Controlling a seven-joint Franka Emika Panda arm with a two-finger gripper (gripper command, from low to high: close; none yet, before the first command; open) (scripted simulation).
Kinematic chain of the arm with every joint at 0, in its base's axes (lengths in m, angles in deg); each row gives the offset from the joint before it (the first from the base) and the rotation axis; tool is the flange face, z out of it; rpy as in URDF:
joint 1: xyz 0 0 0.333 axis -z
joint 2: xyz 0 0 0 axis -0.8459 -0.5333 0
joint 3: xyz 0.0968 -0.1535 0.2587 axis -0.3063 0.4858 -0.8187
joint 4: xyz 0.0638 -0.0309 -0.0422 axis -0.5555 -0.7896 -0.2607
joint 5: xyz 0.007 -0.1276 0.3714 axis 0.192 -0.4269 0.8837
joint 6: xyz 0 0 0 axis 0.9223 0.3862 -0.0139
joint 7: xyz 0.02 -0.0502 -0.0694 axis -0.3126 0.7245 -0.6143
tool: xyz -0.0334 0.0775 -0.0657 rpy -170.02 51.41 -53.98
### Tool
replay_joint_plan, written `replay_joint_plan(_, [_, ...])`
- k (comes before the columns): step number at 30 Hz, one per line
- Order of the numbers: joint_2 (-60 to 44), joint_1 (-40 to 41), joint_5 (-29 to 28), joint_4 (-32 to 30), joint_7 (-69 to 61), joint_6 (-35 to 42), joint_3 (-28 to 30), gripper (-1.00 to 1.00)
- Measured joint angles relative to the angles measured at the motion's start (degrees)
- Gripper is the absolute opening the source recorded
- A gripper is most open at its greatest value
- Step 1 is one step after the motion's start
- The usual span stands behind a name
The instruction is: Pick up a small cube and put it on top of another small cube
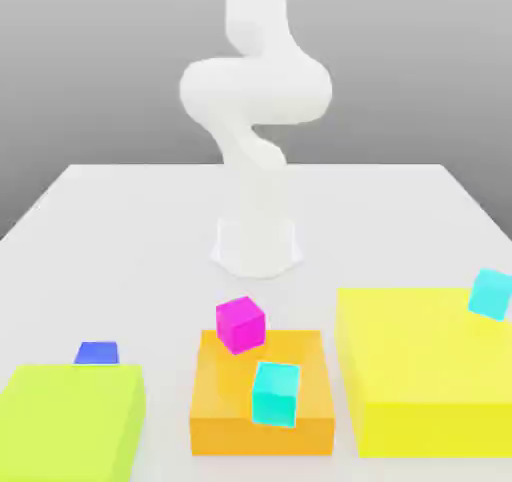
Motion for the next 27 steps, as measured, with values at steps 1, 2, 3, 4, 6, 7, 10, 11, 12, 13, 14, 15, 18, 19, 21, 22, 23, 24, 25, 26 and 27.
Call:
replay_joint_plan(1, [-2.28, -0.23, 0.24, -1.08, -1.82, -1.34, 1.61, 0.00])
replay_joint_plan(2, [-4.44, -0.44, 0.53, -2.10, -3.59, -2.58, 3.15, 0.00])
replay_joint_plan(3, [-6.55, -0.60, 0.85, -3.10, -5.34, -3.79, 4.62, 0.00])
replay_joint_plan(4, [-8.64, -0.74, 1.19, -4.09, -7.09, -4.98, 6.06, 0.00])
replay_joint_plan(6, [-12.77, -0.98, 1.90, -6.05, -10.60, -7.36, 8.92, 0.00])
replay_joint_plan(7, [-14.84, -1.03, 2.33, -7.03, -12.40, -8.54, 10.28, 0.00])
replay_joint_plan(10, [-21.06, -1.10, 3.70, -9.96, -17.86, -12.08, 14.28, 0.00])
replay_joint_plan(11, [-23.15, -1.05, 4.22, -10.93, -19.72, -13.26, 15.53, 0.00])
replay_joint_plan(12, [-25.25, -0.92, 4.78, -11.91, -21.61, -14.43, 16.69, 0.00])
replay_joint_plan(13, [-27.35, -0.74, 5.36, -12.88, -23.51, -15.60, 17.80, 0.00])
replay_joint_plan(14, [-29.45, -0.52, 5.94, -13.85, -25.42, -16.77, 18.85, 0.00])
replay_joint_plan(15, [-31.56, -0.17, 6.54, -14.82, -27.34, -17.94, 19.77, 0.00])
replay_joint_plan(18, [-37.86, 2.10, 8.12, -17.74, -32.95, -21.46, 22.07, 0.00])
replay_joint_plan(19, [-39.92, 2.90, 8.46, -18.72, -34.68, -22.64, 22.46, 0.00])
replay_joint_plan(21, [-43.92, 4.96, 8.50, -20.69, -37.69, -25.04, 23.21, 0.00])
replay_joint_plan(22, [-45.75, 5.58, 8.88, -21.29, -39.05, -26.22, 23.20, 0.00])
replay_joint_plan(23, [-47.39, 6.44, 9.89, -21.40, -40.33, -27.35, 22.38, 0.00])
replay_joint_plan(24, [-48.97, 7.25, 11.48, -21.25, -41.81, -28.44, 21.35, 0.00])
replay_joint_plan(25, [-50.52, 8.16, 13.30, -20.99, -43.34, -29.51, 20.10, 0.00])
replay_joint_plan(26, [-52.05, 9.23, 15.23, -20.65, -44.87, -30.58, 18.63, 0.00])
replay_joint_plan(27, [-53.54, 10.59, 17.05, -20.30, -46.29, -31.65, 16.88, 0.00])
